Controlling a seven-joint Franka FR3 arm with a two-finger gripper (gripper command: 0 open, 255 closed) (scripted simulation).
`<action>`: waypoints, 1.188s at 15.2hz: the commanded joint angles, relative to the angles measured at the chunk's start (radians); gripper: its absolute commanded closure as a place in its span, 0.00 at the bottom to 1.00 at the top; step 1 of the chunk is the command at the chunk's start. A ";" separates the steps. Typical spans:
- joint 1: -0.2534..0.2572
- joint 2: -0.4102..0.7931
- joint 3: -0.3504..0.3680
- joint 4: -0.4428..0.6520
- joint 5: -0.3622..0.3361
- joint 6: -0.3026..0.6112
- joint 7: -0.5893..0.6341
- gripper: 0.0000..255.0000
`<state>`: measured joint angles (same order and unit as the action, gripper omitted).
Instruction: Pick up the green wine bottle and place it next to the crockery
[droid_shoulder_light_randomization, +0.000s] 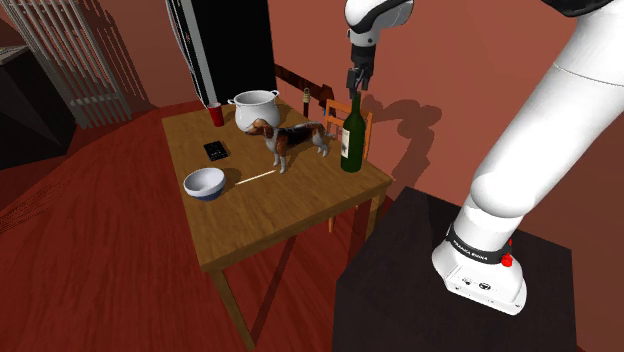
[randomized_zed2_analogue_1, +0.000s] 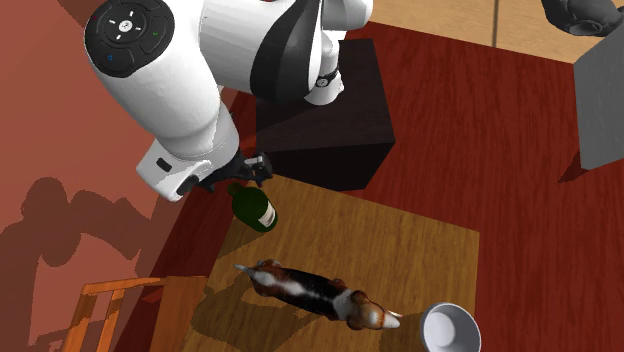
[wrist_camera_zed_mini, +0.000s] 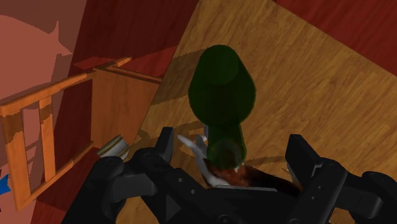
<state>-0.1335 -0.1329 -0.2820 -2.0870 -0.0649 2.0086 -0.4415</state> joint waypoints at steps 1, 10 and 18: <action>-0.001 0.008 -0.002 -0.023 0.001 0.031 -0.003 0.00; -0.002 0.020 -0.004 -0.046 0.004 0.065 -0.005 0.00; -0.002 0.020 -0.004 -0.045 0.004 0.065 -0.005 1.00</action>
<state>-0.1354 -0.1136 -0.2864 -2.1322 -0.0609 2.0735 -0.4462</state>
